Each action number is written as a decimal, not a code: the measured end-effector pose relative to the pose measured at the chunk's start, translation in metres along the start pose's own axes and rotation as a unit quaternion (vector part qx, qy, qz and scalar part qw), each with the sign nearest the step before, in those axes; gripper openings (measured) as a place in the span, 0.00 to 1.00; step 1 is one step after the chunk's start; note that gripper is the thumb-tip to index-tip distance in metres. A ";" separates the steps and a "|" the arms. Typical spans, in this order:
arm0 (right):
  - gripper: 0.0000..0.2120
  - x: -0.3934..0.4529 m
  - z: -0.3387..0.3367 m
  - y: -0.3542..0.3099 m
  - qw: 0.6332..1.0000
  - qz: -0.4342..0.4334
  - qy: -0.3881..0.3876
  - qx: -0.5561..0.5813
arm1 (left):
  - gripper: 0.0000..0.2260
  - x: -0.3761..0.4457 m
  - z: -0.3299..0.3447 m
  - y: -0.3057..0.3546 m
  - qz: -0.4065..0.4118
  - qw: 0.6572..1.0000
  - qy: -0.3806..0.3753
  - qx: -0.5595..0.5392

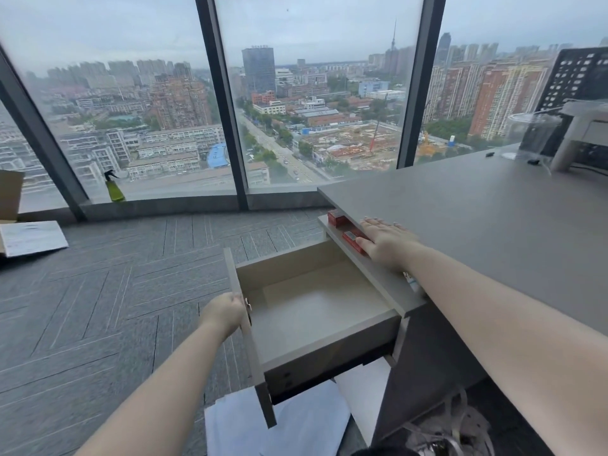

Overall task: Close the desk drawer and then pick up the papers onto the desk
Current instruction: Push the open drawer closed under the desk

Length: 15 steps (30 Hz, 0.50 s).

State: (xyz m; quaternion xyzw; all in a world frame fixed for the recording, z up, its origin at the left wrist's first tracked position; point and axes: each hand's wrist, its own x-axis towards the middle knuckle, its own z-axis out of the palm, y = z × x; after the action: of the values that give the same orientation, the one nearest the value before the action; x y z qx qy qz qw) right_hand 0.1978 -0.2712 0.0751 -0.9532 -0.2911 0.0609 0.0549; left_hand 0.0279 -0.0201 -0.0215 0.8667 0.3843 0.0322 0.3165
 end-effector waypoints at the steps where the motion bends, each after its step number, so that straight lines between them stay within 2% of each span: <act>1: 0.28 0.001 -0.001 0.001 1.000 -0.003 0.000 0.004 | 0.20 0.002 0.004 0.007 0.006 1.000 -0.011 0.003; 5: 0.28 0.005 -0.004 0.001 1.000 -0.011 -0.003 0.018 | 0.20 0.007 0.027 0.043 0.039 0.998 -0.048 0.016; 13: 0.26 0.012 -0.014 0.008 0.996 -0.035 -0.007 0.079 | 0.19 0.017 0.081 0.104 0.136 0.984 -0.114 -0.028; 15: 0.26 0.017 -0.014 0.011 0.996 -0.042 -0.007 0.085 | 0.22 0.020 0.094 0.111 0.148 0.981 -0.123 -0.039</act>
State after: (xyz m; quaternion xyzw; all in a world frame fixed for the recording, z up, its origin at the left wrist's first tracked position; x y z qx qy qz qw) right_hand 0.2194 -0.2719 0.0860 -0.9316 -0.3250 0.0895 0.1359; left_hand 0.1417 -0.1119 -0.0361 0.8982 0.2086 -0.0127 0.3867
